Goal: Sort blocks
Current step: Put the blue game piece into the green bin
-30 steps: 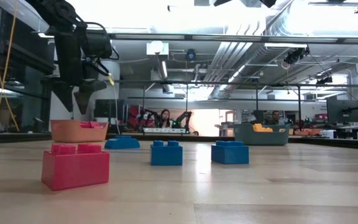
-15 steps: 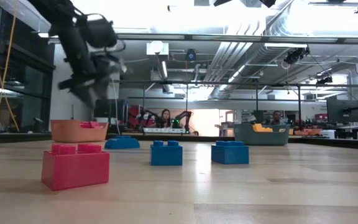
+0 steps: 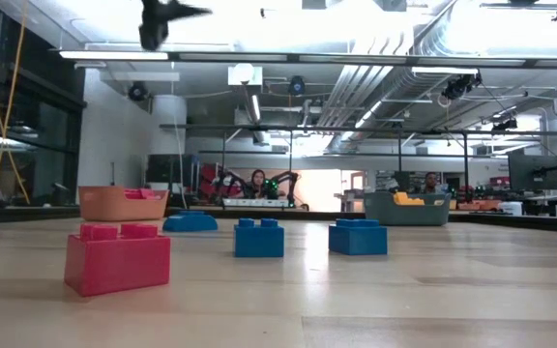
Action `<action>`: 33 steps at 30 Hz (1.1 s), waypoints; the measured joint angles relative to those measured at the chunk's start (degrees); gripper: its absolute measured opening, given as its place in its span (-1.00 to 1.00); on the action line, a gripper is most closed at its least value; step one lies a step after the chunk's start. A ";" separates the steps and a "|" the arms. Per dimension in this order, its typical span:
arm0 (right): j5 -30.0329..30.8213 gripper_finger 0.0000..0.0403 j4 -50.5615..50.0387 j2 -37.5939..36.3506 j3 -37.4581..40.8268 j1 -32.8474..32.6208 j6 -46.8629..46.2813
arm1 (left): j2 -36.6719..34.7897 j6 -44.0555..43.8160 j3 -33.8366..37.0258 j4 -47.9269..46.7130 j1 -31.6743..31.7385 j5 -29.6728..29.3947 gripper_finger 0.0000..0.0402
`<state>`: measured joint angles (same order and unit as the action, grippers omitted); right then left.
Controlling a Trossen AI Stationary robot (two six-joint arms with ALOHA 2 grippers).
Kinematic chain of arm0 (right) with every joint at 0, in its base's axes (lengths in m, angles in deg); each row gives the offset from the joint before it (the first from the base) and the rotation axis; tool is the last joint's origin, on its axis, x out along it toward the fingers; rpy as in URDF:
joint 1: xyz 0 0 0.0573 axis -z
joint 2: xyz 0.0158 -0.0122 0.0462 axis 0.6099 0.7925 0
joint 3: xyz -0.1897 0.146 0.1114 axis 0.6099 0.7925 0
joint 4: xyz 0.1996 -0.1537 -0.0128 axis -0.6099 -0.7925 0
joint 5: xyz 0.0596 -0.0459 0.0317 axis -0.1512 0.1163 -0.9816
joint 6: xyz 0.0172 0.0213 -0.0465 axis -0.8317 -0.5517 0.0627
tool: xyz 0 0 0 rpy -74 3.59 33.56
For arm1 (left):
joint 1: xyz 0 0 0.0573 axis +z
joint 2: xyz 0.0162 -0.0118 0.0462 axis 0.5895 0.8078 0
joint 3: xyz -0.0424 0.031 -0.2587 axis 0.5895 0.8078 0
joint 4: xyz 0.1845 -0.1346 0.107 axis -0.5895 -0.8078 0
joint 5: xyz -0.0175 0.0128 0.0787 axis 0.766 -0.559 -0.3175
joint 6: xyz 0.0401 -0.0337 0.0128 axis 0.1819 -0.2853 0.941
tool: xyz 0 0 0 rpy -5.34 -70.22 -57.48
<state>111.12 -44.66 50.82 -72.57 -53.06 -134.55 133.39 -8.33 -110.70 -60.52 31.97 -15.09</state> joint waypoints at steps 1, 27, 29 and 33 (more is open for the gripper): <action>-0.05 -0.20 -0.78 -0.44 0.00 -0.05 0.05 | -0.89 0.14 0.62 1.41 -2.24 -1.53 0.05; 2.26 -0.20 -16.06 -1.65 0.00 -3.70 -13.07 | 24.30 -7.90 -12.93 -42.92 1.82 -6.80 0.05; 2.26 -0.20 -16.07 -1.65 0.00 -3.70 -12.64 | 28.63 -7.98 -14.82 -45.29 2.50 -6.64 0.05; 2.27 -0.20 -16.09 -1.65 0.00 -3.66 -12.40 | 34.92 -9.11 -15.84 -44.72 2.77 -7.84 0.05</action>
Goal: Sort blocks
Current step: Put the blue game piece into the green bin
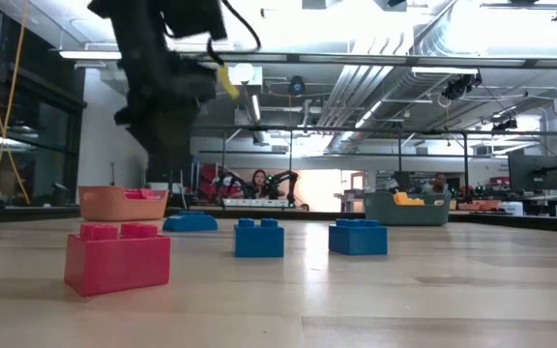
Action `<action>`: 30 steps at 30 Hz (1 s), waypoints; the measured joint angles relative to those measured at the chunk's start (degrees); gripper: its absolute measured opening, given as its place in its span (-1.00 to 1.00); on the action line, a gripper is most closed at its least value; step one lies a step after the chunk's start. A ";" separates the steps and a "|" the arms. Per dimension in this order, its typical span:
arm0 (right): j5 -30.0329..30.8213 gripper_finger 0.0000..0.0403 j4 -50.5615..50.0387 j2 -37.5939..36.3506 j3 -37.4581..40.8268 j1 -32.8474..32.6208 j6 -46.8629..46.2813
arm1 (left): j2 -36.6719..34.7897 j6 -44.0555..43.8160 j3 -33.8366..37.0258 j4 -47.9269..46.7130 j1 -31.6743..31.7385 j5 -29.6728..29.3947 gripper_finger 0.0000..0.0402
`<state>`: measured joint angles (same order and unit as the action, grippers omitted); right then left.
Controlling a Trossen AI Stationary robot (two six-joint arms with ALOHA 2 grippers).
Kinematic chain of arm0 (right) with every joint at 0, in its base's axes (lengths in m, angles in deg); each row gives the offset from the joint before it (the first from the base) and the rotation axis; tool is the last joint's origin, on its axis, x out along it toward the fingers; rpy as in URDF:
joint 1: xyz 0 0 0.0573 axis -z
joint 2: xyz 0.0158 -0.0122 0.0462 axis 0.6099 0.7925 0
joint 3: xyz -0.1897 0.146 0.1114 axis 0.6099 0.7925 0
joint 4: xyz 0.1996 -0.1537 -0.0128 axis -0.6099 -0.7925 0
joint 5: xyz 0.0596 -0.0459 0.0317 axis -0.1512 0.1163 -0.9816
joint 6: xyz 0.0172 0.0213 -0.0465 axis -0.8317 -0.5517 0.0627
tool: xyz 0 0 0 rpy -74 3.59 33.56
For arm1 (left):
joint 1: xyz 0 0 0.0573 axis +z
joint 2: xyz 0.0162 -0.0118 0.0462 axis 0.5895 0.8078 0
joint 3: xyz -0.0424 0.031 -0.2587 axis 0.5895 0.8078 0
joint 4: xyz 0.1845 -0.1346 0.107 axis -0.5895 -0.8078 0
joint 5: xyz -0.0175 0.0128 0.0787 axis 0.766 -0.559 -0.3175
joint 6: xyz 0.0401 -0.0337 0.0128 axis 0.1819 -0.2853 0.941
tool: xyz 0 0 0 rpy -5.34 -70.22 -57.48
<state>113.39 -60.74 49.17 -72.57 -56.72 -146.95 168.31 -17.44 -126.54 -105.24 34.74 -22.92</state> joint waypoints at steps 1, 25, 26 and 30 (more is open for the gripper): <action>-0.01 -0.20 0.00 0.00 0.00 0.00 0.00 | 1.34 -0.31 0.00 0.68 0.21 -0.10 0.05; -0.12 -0.20 -0.72 0.02 0.02 0.00 0.00 | 8.89 1.67 0.00 10.71 6.14 8.69 0.05; -0.12 -0.20 -0.83 0.02 0.02 0.00 0.00 | 8.82 1.67 0.00 11.11 6.06 8.83 0.05; -0.18 -0.20 -1.01 0.02 0.02 0.00 0.00 | 8.94 1.07 0.07 11.38 5.39 10.24 0.05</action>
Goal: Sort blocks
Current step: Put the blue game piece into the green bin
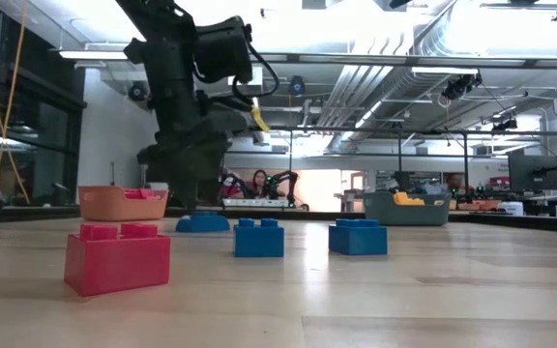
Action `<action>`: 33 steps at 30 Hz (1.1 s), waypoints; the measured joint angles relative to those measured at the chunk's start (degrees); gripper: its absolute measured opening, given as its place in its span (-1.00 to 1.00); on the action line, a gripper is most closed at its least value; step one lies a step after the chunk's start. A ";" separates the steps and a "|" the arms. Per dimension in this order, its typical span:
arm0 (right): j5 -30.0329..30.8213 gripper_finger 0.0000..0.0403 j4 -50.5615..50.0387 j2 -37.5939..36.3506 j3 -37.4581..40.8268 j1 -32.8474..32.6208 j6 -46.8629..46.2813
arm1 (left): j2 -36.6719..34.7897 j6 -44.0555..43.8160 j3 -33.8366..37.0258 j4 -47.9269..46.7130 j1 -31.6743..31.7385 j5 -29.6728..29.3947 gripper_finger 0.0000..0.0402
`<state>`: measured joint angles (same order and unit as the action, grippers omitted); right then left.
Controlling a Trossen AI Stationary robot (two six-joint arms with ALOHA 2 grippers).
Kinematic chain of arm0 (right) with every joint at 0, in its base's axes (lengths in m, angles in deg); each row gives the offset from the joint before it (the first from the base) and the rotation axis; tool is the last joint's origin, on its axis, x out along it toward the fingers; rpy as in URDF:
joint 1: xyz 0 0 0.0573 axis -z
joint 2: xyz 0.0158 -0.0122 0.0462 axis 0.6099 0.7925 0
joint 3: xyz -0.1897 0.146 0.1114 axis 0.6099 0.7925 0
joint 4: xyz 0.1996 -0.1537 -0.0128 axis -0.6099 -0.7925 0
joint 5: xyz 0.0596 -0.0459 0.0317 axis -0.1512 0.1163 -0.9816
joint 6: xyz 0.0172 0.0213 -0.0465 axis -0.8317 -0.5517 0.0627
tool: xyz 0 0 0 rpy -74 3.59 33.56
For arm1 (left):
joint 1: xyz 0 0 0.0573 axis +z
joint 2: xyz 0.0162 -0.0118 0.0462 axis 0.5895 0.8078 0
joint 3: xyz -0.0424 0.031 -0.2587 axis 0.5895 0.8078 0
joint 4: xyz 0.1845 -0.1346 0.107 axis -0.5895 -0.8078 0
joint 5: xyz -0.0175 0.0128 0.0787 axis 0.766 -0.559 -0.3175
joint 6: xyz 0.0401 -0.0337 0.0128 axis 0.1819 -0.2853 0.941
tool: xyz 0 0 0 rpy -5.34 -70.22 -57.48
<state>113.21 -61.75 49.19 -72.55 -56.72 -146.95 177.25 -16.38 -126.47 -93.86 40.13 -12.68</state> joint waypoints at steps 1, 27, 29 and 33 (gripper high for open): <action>-0.02 -0.20 -0.04 0.00 0.00 0.00 0.00 | -0.03 -0.51 -0.03 0.41 -0.21 -0.46 0.05; 0.26 -0.20 -0.24 0.00 0.00 0.00 -0.20 | 6.07 0.56 -0.07 2.06 -1.77 -5.70 -0.34; 0.35 -0.20 -0.24 0.00 0.00 0.00 -0.20 | 5.19 1.26 0.04 2.03 -1.75 -5.06 -0.50; 0.06 -0.20 -0.17 0.00 0.00 0.02 -0.42 | 1.31 5.78 0.13 2.12 -1.79 -2.74 -0.50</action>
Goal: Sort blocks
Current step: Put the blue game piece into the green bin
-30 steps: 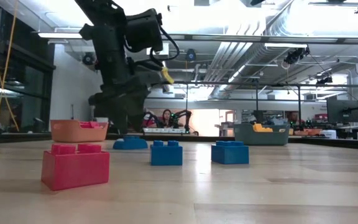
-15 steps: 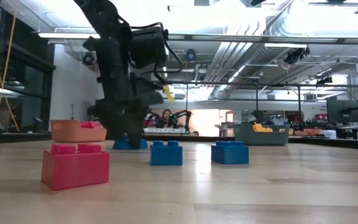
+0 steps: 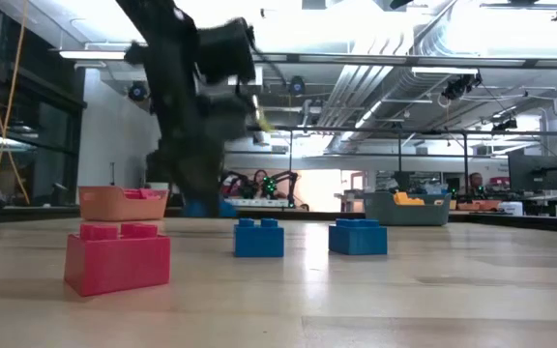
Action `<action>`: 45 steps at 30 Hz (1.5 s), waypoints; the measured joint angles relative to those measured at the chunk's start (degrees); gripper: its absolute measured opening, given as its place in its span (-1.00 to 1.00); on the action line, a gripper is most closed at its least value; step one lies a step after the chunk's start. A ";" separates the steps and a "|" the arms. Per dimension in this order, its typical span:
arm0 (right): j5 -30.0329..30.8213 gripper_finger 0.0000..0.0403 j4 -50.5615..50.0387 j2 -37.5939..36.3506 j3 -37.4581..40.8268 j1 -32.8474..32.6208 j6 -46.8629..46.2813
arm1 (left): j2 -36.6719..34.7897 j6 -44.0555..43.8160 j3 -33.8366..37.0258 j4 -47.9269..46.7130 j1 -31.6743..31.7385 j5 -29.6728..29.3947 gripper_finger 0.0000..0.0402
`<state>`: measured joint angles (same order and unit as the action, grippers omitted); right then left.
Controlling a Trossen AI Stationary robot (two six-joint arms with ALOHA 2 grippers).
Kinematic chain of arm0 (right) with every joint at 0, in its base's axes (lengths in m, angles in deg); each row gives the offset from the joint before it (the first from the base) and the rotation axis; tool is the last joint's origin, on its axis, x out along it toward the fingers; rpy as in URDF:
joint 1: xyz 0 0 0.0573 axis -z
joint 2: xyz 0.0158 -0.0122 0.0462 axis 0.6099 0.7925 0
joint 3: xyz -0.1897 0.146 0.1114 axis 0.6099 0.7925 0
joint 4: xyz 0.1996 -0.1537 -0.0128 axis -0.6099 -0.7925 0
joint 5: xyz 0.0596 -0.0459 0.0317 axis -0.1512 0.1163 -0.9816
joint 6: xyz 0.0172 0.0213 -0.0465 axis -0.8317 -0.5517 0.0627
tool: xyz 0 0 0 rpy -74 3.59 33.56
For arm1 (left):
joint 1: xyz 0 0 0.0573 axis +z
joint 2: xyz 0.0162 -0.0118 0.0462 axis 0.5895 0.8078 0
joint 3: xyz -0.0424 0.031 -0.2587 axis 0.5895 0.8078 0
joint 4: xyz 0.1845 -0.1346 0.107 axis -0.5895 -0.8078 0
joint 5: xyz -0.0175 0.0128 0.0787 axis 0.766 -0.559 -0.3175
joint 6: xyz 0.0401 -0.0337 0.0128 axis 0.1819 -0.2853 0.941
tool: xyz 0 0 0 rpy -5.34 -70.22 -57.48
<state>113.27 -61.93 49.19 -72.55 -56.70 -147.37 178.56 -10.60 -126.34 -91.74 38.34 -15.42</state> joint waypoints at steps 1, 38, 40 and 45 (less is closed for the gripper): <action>-0.53 -0.20 0.08 0.00 0.00 0.00 -0.02 | -1.70 1.90 -0.02 0.02 -0.31 0.43 -0.50; -8.46 -0.20 2.56 12.81 0.02 4.53 7.13 | -17.08 -51.74 -0.13 -13.54 -71.44 13.26 -0.36; -8.46 -0.20 2.56 12.81 0.02 4.53 7.13 | -16.34 -51.04 -0.13 -14.39 -70.73 13.73 -0.28; -8.51 -0.20 2.56 12.81 0.02 4.53 7.11 | -17.03 -46.80 -0.13 -18.36 -67.91 13.74 -0.06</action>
<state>104.76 -59.37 62.00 -72.53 -52.17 -140.26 161.53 -57.40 -126.47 -110.10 -29.58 -1.67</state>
